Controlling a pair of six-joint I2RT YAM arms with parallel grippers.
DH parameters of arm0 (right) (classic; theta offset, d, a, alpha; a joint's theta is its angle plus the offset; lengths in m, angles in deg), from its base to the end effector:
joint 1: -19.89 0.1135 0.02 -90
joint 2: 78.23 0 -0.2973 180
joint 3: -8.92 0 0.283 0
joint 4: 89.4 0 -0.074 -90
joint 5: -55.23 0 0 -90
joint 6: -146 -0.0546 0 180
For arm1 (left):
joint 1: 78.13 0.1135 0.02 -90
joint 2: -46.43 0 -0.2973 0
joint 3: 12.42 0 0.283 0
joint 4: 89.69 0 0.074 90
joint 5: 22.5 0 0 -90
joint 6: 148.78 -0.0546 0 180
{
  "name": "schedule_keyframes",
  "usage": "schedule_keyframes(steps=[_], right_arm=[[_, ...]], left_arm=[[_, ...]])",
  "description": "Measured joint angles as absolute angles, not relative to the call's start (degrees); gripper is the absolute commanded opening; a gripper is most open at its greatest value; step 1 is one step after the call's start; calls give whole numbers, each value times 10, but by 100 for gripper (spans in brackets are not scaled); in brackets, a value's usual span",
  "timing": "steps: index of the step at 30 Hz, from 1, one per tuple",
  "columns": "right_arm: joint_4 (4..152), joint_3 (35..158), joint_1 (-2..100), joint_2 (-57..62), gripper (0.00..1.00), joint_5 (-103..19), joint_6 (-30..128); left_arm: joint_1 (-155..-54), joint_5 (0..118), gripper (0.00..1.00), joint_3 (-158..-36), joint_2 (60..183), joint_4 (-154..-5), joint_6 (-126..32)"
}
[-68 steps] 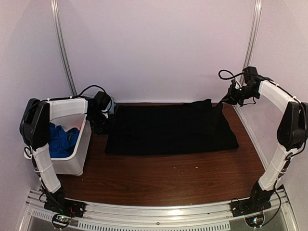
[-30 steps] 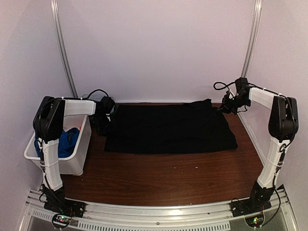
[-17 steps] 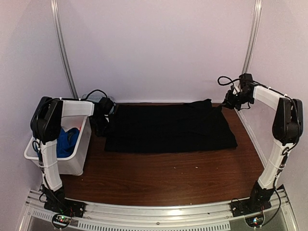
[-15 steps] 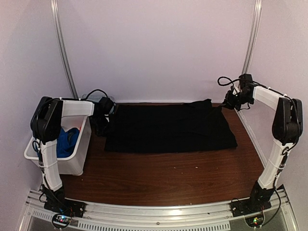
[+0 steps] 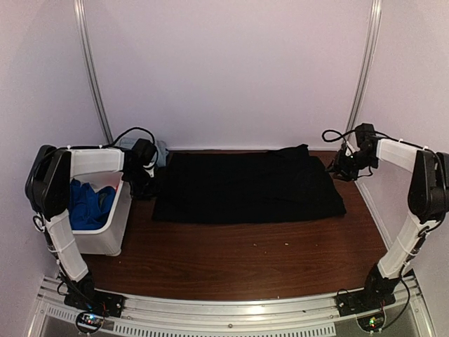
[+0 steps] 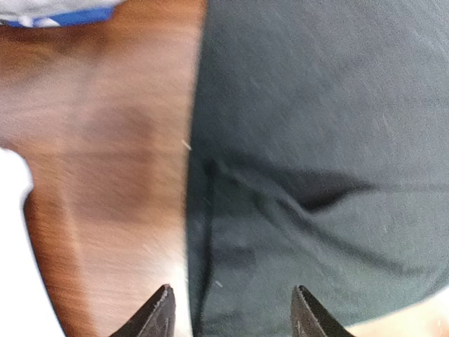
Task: Fold and stack the mixed laundry pile
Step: Fold the flattened T-shirt at the center of the board, then move the 1/3-folded T-shirt to the center of the board.
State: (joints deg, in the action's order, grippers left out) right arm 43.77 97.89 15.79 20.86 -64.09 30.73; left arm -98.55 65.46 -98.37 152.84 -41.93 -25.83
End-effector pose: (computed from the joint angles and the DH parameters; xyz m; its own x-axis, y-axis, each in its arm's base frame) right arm 0.4127 -0.0028 0.2554 -0.8431 0.4336 -0.3180 0.1724 0.7781 0.6040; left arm 0.3900 -0.1473 0.1804 -0.9267 -0.2350 -0.2934 -0.1704 0.9583 -0.2296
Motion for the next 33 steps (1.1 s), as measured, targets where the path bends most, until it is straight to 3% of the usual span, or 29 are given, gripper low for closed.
schedule_keyframes(steps=[12,18,29,33], right_arm=[[482,861,195,258,21,-682,303],[488,814,188,259,20,-667,306],[453,647,186,96,20,-655,298],[401,604,186,-1,22,-663,287]], left_arm=[[-1029,607,44,-961,1570,-445,-268],[-1029,621,41,-903,1536,-483,-259],[-1059,620,42,-741,1399,-487,-236],[-1079,619,50,-704,1351,-454,-228]])
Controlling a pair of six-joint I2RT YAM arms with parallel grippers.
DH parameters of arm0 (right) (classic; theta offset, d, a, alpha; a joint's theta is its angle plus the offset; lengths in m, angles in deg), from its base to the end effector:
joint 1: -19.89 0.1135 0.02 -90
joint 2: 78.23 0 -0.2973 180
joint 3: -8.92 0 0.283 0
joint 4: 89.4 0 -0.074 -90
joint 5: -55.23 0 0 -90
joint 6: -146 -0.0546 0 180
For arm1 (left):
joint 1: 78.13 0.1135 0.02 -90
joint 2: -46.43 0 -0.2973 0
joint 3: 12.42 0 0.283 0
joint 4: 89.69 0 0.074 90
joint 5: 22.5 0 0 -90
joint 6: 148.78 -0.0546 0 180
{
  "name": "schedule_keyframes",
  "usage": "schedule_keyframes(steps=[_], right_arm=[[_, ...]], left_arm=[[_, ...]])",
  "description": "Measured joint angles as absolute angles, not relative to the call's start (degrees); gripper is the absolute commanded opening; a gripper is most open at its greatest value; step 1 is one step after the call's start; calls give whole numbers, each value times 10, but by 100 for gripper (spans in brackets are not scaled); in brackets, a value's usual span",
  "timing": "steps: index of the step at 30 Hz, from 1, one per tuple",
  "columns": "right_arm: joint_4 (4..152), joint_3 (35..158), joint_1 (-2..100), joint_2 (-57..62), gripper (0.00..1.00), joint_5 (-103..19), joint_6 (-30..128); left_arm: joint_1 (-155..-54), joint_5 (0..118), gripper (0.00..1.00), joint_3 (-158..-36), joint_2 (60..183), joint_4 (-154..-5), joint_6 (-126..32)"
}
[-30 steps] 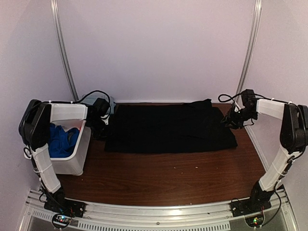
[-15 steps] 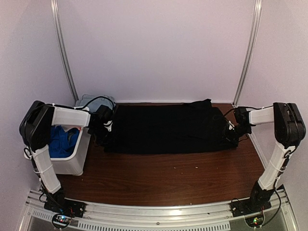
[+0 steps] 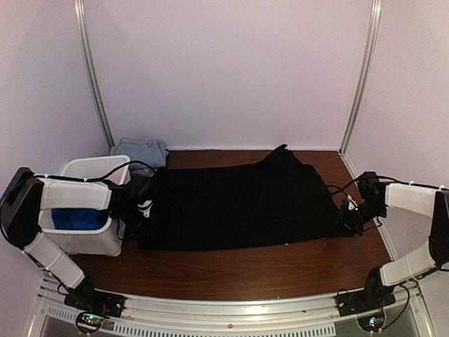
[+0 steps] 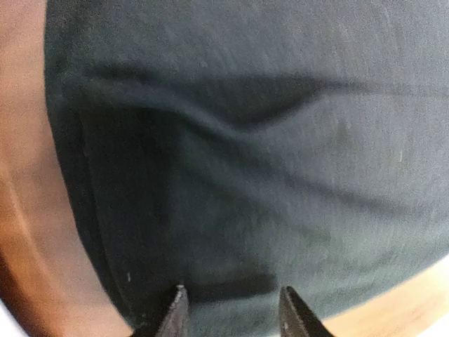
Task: Fold and stack the mixed laundry pile
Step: Move the 1/3-folded T-shirt to the center of the board.
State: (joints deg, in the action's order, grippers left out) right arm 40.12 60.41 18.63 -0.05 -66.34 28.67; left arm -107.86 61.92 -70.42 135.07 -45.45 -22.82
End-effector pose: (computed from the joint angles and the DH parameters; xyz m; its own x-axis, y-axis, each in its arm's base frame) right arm 0.2393 0.0233 0.1599 -0.9107 0.4113 0.0371 0.3609 0.7491 0.5554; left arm 0.2491 -0.1484 0.1426 -0.9813 -0.1126 -0.1560 -0.0749 0.9705 -0.2292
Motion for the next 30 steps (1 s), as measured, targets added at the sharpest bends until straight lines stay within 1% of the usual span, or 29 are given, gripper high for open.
schedule_keyframes(steps=[4,6,9,12,15,19,25,30], right_arm=[[374,619,193,-49,25,-677,291],[377,642,196,-42,26,-689,294],[382,697,208,-1,26,-700,303],[394,757,234,50,26,-705,318],[400,804,247,95,27,-700,332],[417,841,248,161,26,-681,338],[441,831,247,244,23,-657,344],[463,784,246,228,22,-655,349]], left_arm=[[-1097,619,54,-704,1306,-404,-231],[-1100,619,55,-741,1292,-395,-238],[-1100,625,55,-777,1294,-400,-240],[-1100,633,54,-831,1324,-405,-238],[-1100,635,53,-874,1380,-410,-231],[-1100,630,53,-891,1446,-423,-218],[-1100,621,53,-890,1486,-424,-211],[-1100,619,53,-878,1488,-430,-211]])
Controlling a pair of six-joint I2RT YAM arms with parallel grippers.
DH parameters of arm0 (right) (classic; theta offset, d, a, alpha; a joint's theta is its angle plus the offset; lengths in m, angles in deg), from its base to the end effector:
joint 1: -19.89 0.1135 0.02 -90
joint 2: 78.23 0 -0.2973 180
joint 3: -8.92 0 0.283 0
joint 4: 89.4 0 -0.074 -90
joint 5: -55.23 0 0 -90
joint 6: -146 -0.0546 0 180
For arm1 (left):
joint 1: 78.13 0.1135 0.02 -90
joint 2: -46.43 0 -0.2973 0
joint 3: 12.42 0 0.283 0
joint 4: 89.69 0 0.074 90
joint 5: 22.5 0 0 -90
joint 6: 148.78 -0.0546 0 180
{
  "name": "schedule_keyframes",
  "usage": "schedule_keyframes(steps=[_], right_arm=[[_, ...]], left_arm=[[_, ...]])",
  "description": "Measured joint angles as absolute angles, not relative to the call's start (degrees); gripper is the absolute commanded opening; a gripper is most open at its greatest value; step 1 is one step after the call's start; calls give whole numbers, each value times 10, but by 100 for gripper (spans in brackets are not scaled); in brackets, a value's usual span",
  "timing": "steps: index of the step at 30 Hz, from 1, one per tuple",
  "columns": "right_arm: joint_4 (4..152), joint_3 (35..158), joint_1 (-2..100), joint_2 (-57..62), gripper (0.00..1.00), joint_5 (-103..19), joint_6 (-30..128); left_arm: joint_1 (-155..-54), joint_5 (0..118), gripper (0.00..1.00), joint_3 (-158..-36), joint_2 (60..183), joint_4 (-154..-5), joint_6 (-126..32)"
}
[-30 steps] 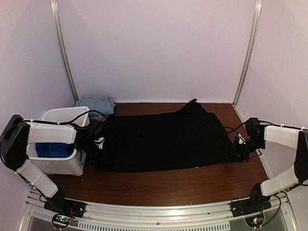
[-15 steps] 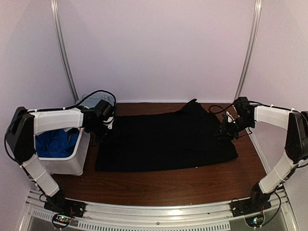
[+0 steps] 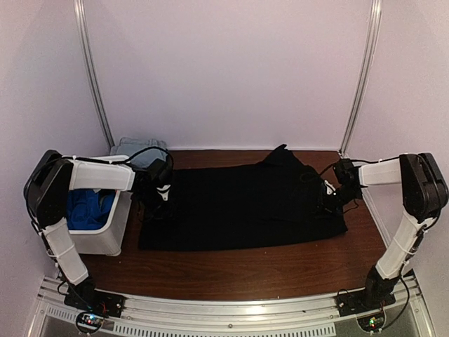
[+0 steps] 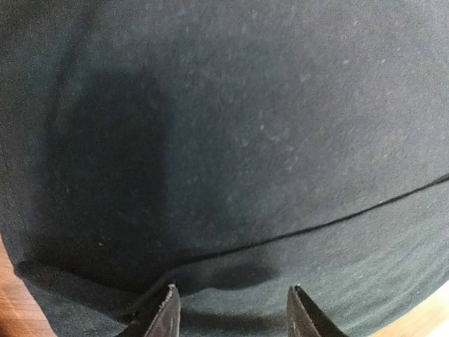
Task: Fold and stack the mixed laundry pile
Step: Move the 1/3-folded T-shirt to the center of the board.
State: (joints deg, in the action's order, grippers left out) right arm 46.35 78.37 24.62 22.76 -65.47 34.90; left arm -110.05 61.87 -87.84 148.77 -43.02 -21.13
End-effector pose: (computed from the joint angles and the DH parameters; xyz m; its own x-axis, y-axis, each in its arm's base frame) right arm 0.3441 0.0564 0.1401 -0.9718 0.2302 -0.0508 0.1651 0.8186 0.5501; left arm 0.3130 -0.2013 0.1527 -0.9804 -0.1054 -0.1662 -0.0621 0.9670 -0.2471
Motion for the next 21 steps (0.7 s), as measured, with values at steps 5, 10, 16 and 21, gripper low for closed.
schedule_keyframes(steps=[5,10,16,21], right_arm=[[500,702,246,167,23,-658,348],[473,643,255,98,25,-655,328],[394,636,263,34,30,-649,284],[376,655,263,-21,32,-665,275]], left_arm=[[-1100,612,53,-866,1488,-431,-213],[-1101,608,53,-853,1482,-437,-222],[-1104,610,54,-830,1456,-431,-233],[-1107,603,54,-825,1406,-442,-247]])
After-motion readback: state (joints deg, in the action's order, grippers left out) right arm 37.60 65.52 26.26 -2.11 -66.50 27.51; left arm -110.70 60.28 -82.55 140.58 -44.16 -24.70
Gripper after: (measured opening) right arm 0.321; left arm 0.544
